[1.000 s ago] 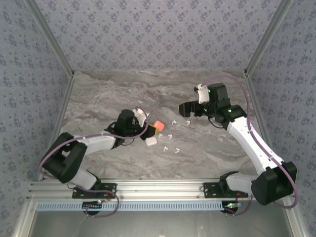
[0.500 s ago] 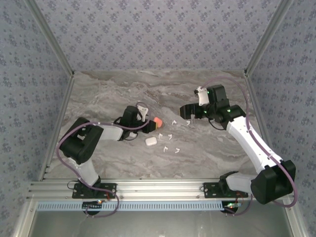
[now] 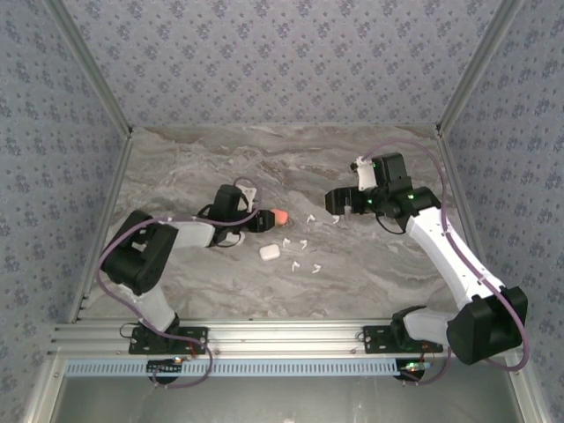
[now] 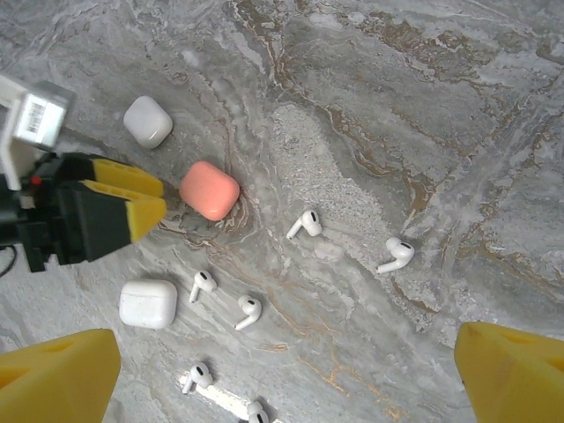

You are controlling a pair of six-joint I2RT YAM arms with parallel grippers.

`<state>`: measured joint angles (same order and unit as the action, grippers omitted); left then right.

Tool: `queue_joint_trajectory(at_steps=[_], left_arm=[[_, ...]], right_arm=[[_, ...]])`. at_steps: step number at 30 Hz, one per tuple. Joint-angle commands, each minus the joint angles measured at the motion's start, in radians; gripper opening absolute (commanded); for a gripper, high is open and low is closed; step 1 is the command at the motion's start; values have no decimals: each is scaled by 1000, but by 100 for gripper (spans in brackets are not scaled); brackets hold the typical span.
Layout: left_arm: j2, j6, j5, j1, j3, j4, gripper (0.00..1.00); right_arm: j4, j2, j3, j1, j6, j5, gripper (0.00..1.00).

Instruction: Insert the wireless bluetooth earbuds into the charging case

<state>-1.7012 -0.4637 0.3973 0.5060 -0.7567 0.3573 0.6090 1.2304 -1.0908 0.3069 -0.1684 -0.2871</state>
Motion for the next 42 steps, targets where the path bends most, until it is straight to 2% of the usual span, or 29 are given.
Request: queue_joint_trajectory(at_steps=[1,7,9,12,14,16,21,28,33,37,42], left_arm=[[137,52,-38,-19,5,-70,51],[382,122,-151,-51,37,-164,58],[469,135,-203,-65,59,-175,65],[589,137,-301,-87,94,-192,84],[653,133,-345,-112,108,-224,94],[697,130,-371,-140,111,-265,98],[763,77,-447,-214,103,-385,99],[791,-33,-411,-323,134,-427,99],[793,-41,-420,-341,134,-453,99],[801,-39,-423,-352,135,-471,99],[824,-38,-425,-361,148,-477,99]], right_arm=[[-16,-52,8,-7,13,11,100],[-142,-141,76,-7,48,-1,100],[-186,-167,110,-7,66,-15,100],[-245,-197,163,10,167,-79,100],[-251,-208,189,46,279,-116,100],[-220,-201,187,99,388,-123,100],[-72,-92,118,267,658,-39,100],[-56,128,33,407,863,-8,100],[-56,307,-42,469,989,-26,100],[-14,469,-142,519,1085,24,100],[-13,624,-234,544,1131,52,96]])
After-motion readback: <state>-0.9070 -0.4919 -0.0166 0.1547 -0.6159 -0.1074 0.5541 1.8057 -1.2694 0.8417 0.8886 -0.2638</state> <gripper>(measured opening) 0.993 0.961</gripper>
